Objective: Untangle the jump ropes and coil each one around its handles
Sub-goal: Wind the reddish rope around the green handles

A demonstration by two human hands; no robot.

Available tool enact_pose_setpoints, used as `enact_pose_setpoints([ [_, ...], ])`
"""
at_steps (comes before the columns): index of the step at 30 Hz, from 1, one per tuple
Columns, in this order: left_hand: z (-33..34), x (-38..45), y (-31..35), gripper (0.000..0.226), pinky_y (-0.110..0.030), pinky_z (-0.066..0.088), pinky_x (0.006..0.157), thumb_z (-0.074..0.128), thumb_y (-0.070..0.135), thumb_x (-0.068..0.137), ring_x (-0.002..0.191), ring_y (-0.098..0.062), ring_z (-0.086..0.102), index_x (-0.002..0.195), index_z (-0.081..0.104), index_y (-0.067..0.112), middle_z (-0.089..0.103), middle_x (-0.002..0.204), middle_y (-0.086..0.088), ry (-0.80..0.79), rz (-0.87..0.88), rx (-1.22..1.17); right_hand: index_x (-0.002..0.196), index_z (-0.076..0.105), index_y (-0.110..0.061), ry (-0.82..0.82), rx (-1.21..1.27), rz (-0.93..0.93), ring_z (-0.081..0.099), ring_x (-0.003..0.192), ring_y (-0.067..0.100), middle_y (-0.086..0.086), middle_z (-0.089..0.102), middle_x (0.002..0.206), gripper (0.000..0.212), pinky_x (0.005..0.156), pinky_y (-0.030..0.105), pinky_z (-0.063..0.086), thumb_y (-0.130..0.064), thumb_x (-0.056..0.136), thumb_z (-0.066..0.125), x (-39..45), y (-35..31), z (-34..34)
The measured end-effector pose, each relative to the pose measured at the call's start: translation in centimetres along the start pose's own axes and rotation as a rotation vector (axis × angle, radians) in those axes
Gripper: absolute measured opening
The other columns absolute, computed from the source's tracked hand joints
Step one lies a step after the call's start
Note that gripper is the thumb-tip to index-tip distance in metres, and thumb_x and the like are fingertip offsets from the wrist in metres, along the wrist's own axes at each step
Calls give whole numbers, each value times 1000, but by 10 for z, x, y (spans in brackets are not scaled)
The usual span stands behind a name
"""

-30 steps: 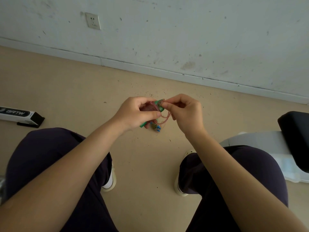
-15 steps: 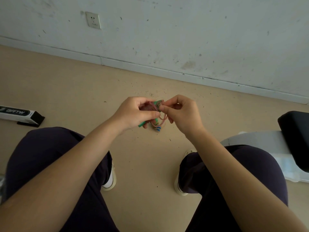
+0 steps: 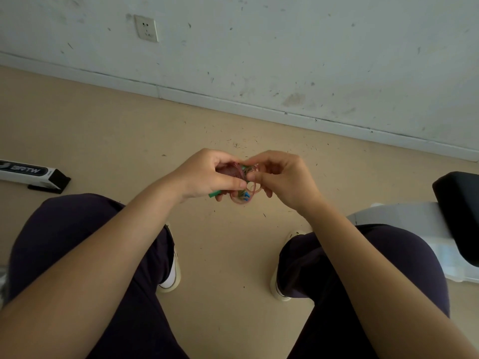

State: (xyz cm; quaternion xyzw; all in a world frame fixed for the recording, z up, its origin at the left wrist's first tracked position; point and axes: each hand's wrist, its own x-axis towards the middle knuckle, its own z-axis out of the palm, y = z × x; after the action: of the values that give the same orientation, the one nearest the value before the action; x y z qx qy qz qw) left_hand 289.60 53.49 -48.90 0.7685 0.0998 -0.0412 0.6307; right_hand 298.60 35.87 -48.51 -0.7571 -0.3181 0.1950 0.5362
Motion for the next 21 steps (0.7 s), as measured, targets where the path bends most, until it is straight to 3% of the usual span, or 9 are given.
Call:
enact_pose_setpoints([
  [6, 5, 2, -1, 34, -34, 50, 57, 80, 5, 81, 76, -30, 70, 112, 71, 14, 75, 92, -15, 77, -3, -40, 93, 67, -8, 161, -56, 26, 55, 51, 21, 17, 60, 71, 20, 48, 29, 48, -3, 78, 79, 3, 2, 4],
  [10, 9, 2, -1, 33, -33, 51, 55, 80, 5, 80, 71, -25, 70, 109, 72, 19, 76, 89, -10, 115, -3, -12, 88, 72, -11, 183, -185, -15, 60, 65, 34, 16, 64, 73, 15, 59, 43, 54, -9, 76, 80, 7, 10, 4],
  [14, 11, 2, -1, 30, -32, 52, 55, 81, 9, 79, 66, -24, 69, 100, 72, 29, 76, 83, -5, 128, -8, 46, 88, 70, -14, 150, -265, 0, 62, 69, 33, 13, 65, 74, 16, 66, 44, 53, -10, 76, 80, 8, 10, 4],
  [17, 11, 3, 0, 30, -28, 49, 50, 80, 6, 80, 57, -14, 65, 102, 72, 25, 75, 76, 0, 132, -7, 15, 86, 67, -14, 156, -197, 14, 64, 69, 37, 16, 65, 74, 17, 65, 48, 55, -8, 76, 79, 8, 11, 4],
  [21, 11, 5, -1, 31, -31, 50, 51, 80, 3, 79, 62, -15, 66, 99, 70, 26, 74, 77, 2, 154, 3, -26, 90, 67, -11, 175, -120, 30, 66, 62, 34, 18, 64, 73, 17, 64, 49, 57, -4, 78, 78, 7, 10, 5],
])
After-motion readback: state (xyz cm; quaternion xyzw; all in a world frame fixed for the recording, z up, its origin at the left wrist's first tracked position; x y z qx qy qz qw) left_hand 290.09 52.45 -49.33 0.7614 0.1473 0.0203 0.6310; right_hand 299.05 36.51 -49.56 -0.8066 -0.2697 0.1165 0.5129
